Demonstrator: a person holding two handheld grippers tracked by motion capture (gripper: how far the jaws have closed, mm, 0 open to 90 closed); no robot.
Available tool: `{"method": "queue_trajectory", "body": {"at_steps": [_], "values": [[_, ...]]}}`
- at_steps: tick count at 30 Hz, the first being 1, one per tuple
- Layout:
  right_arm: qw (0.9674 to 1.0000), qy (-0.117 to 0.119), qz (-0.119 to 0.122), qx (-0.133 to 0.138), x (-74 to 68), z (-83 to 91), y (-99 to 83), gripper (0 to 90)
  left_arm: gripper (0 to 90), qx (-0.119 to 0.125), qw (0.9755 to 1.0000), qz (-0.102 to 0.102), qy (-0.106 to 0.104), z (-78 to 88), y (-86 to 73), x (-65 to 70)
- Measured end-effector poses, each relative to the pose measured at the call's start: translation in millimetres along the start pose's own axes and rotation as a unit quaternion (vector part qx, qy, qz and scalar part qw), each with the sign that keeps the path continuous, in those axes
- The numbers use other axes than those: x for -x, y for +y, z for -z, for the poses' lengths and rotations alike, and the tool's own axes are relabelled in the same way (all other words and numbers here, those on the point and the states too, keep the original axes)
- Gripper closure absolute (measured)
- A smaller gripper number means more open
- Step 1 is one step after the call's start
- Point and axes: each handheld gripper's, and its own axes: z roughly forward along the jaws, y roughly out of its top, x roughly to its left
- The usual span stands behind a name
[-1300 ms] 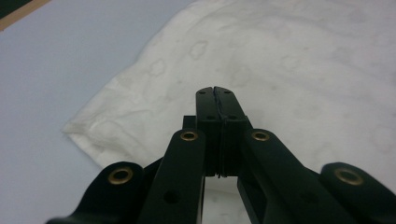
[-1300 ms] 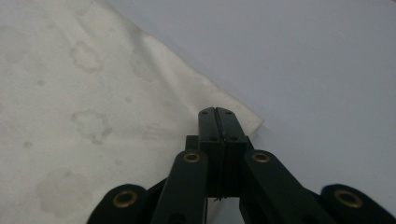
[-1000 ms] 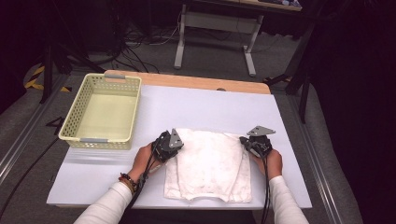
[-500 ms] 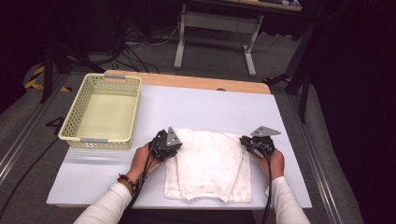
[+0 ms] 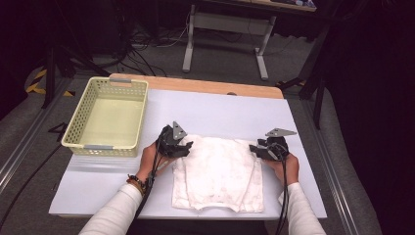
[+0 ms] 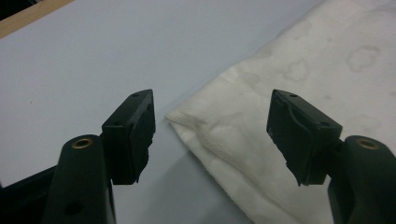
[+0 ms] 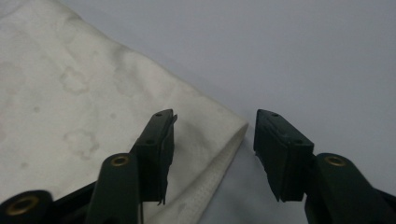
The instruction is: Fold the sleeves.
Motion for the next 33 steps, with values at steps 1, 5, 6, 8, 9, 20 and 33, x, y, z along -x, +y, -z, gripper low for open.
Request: {"method": "queue_trajectory", "body": {"at_steps": [1, 5, 6, 8, 9, 20, 33], "values": [[1.0, -0.002, 0.002, -0.001, 0.4, -2.0, 1.6, 46.8, 31.9, -0.006, 1.0, 0.004, -0.002, -2.7, 0.7, -1.9], [0.9999, -0.008, 0.011, -0.007, -1.4, -8.9, 7.2, 46.2, 29.3, -0.033, 0.9993, 0.016, -0.001, -12.9, 2.6, -7.0], [0.9998, -0.009, 0.014, -0.007, -1.6, -9.8, 8.0, 46.8, 28.3, -0.041, 0.999, 0.019, -0.005, -14.6, 3.5, -7.0], [0.9998, 0.004, 0.015, -0.008, -2.7, -10.4, 8.3, 58.0, 28.4, -0.048, 0.9986, 0.021, -0.005, -15.7, 4.2, -7.4], [0.9998, 0.009, 0.015, -0.008, -4.0, -10.1, 8.1, 60.8, 29.2, -0.05, 0.9984, 0.026, -0.009, -15.7, 3.8, -8.3], [0.9996, 0.025, 0.016, -0.005, -9.2, -5.7, 5.3, 86.7, 85.7, -0.034, 0.9978, 0.02, -0.053, -7.8, -1.4, -5.8], [0.9972, -0.054, 0.031, 0.043, -6.2, -0.1, 20.7, 87.5, 87.4, -0.012, 0.9998, 0.01, 0.008, -15.0, 24.6, -12.3]]}}
